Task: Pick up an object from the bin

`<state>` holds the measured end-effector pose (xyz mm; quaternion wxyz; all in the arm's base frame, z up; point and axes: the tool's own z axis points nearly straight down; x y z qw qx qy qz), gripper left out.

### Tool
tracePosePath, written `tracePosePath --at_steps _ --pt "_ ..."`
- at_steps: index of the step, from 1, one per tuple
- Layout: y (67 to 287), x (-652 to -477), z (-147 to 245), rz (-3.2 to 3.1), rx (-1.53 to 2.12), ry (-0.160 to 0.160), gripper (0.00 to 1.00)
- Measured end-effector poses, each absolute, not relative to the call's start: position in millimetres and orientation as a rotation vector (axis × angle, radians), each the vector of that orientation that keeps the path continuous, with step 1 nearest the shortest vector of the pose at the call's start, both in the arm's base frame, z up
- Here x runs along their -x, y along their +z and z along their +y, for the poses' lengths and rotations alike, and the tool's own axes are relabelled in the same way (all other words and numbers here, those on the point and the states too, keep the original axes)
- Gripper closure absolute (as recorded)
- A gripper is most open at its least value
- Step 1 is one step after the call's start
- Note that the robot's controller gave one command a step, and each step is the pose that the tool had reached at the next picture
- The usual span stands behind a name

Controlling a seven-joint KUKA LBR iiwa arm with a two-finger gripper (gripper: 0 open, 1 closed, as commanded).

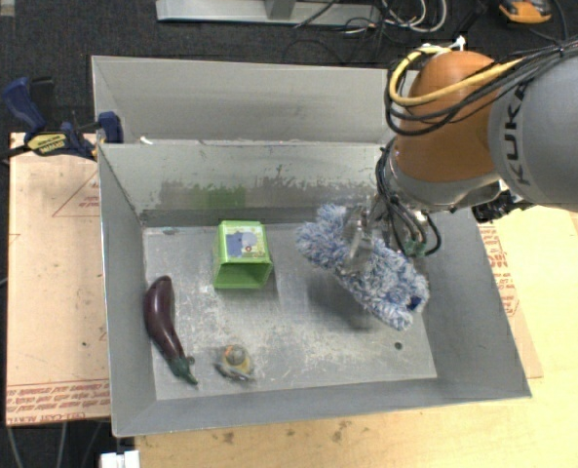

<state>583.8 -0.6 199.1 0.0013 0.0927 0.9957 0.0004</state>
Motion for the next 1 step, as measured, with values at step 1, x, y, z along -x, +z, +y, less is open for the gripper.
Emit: tracePosePath --at_steps 1 --pt "199.0 -583.7 -0.6 3.126 -0.291 0.001 1.0"
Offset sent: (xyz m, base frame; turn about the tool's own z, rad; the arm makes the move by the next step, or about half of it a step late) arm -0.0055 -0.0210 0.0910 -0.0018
